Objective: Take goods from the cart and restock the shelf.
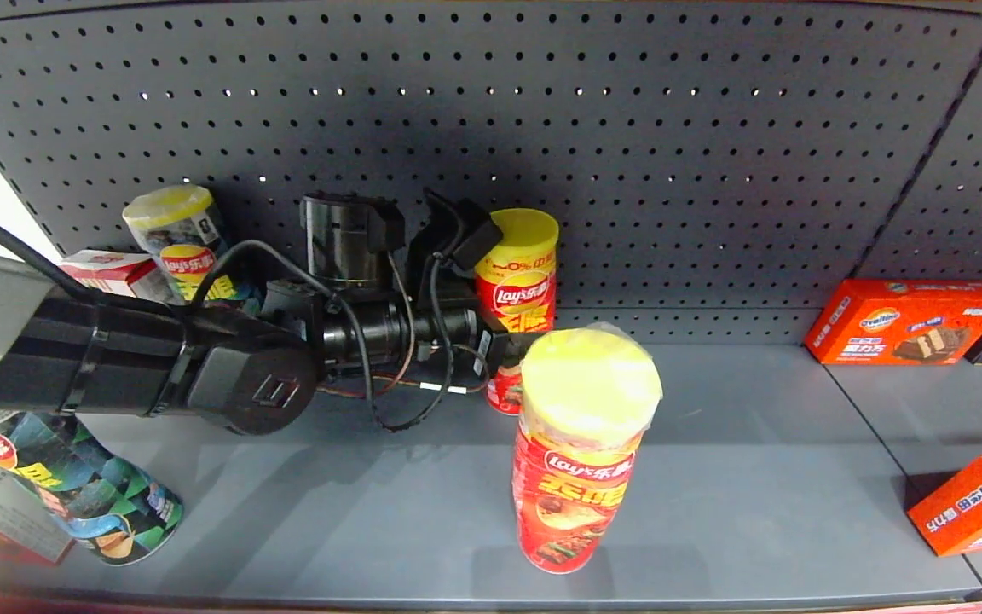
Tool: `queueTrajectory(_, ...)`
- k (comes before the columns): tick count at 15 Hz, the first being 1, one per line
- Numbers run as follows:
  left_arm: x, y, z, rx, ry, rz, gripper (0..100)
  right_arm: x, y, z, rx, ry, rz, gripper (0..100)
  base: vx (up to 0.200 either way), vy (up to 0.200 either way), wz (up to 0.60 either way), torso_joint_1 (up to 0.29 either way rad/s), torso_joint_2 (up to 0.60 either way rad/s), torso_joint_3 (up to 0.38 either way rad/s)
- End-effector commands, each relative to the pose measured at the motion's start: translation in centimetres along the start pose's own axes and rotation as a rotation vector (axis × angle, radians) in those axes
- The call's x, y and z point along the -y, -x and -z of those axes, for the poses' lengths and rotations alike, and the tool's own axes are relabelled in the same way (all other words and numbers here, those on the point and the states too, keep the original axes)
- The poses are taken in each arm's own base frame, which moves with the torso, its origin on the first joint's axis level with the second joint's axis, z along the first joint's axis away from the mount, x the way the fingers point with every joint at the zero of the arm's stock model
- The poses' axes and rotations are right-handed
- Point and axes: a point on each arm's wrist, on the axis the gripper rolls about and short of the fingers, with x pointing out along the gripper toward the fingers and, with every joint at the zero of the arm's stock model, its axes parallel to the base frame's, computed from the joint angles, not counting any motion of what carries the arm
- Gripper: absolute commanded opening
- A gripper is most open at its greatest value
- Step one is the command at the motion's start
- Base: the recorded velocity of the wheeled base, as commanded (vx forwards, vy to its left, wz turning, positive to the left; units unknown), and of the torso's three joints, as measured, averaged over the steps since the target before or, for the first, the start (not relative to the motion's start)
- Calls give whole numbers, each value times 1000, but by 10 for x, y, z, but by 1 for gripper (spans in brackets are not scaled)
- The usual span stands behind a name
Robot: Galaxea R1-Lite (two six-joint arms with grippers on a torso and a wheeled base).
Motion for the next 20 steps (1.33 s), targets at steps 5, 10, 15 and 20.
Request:
queueTrajectory(5,10,33,-13,31,-16,-18,100,0,0,0,0,0,0,100,0,0,0,0,0,0)
queueTrajectory(10,26,60,12,-12,-4,-96,100,0,0,0,0,0,0,100,0,0,0,0,0,0)
queueTrajectory(15,25,63,21,-30,-4,-221,100,0,0,0,0,0,0,100,0,0,0,0,0,0)
queueTrajectory(20,20,56,29,-61,7,-257,100,0,0,0,0,0,0,100,0,0,0,0,0,0)
